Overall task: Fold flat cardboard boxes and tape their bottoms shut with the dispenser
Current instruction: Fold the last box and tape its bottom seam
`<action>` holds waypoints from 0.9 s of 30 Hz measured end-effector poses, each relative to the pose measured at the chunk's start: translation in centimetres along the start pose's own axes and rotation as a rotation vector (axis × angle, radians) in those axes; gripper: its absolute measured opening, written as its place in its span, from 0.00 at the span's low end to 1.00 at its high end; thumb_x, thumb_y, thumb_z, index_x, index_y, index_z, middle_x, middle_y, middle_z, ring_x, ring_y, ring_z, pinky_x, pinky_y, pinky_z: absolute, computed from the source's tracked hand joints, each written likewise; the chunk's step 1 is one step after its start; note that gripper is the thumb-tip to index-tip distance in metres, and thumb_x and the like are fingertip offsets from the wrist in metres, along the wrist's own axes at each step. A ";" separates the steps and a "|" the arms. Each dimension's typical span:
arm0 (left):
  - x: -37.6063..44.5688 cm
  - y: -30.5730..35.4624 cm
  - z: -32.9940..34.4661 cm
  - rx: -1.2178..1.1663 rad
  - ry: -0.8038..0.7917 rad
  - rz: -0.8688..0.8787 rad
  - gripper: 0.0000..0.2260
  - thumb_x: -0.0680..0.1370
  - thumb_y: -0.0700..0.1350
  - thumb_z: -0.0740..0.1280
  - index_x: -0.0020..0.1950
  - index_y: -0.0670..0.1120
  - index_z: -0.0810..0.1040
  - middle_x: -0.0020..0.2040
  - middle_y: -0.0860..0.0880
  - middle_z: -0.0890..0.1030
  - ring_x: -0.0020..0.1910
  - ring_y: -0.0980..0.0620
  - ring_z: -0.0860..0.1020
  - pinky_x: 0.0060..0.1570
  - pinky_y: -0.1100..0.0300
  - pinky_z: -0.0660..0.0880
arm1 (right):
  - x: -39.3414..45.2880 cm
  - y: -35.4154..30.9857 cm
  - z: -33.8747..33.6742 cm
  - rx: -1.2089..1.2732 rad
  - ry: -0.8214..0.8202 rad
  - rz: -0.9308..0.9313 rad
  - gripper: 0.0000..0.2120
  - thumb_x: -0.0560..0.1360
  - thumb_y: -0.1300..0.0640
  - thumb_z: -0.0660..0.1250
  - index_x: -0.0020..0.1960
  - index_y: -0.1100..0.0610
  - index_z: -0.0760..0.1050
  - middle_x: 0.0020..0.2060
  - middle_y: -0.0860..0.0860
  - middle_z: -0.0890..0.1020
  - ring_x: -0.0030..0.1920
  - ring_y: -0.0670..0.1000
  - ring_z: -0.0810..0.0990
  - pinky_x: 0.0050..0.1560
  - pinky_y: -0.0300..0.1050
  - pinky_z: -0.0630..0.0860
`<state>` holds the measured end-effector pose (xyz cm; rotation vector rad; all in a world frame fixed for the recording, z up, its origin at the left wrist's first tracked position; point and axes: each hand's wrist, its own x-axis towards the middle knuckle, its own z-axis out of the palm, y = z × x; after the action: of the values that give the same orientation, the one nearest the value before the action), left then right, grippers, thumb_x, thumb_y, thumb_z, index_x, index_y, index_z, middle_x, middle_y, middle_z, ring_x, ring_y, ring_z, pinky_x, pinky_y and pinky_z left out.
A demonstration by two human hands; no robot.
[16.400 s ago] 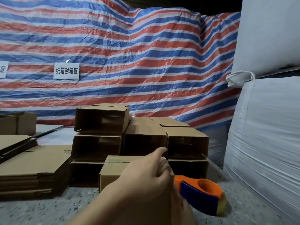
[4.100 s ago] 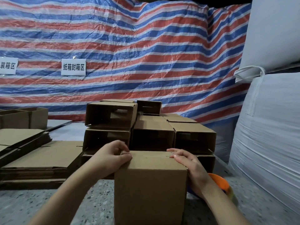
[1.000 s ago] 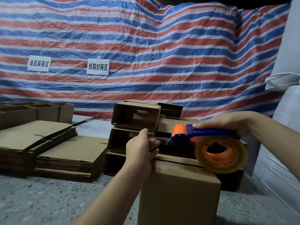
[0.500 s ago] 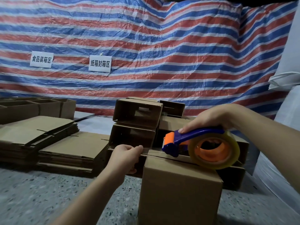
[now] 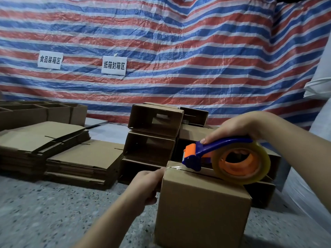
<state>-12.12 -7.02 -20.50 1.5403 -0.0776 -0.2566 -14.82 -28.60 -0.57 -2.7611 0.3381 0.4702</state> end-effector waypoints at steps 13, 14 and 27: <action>0.5 -1.3 1.4 -0.079 0.066 -0.093 0.15 0.82 0.52 0.62 0.47 0.41 0.80 0.36 0.47 0.80 0.40 0.48 0.76 0.40 0.56 0.73 | 0.2 -0.2 0.1 0.029 -0.016 -0.005 0.33 0.63 0.34 0.74 0.59 0.54 0.77 0.45 0.52 0.88 0.40 0.48 0.87 0.37 0.39 0.81; 0.4 -0.9 1.3 -0.006 0.149 -0.003 0.14 0.83 0.51 0.61 0.49 0.42 0.79 0.39 0.47 0.79 0.41 0.49 0.76 0.41 0.57 0.72 | 0.2 -0.2 0.1 0.026 -0.018 -0.007 0.33 0.63 0.34 0.74 0.59 0.54 0.77 0.45 0.52 0.88 0.39 0.48 0.87 0.37 0.39 0.81; -3.7 1.9 1.6 0.869 0.003 0.563 0.35 0.73 0.75 0.52 0.75 0.58 0.64 0.67 0.56 0.75 0.62 0.57 0.75 0.61 0.54 0.76 | 0.2 -0.2 0.2 0.021 0.022 -0.018 0.26 0.69 0.34 0.72 0.56 0.53 0.78 0.39 0.51 0.88 0.35 0.47 0.86 0.33 0.37 0.80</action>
<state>-15.78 -7.76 -18.17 2.2911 -0.6811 0.2725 -14.65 -28.39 -0.81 -2.7481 0.3216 0.4295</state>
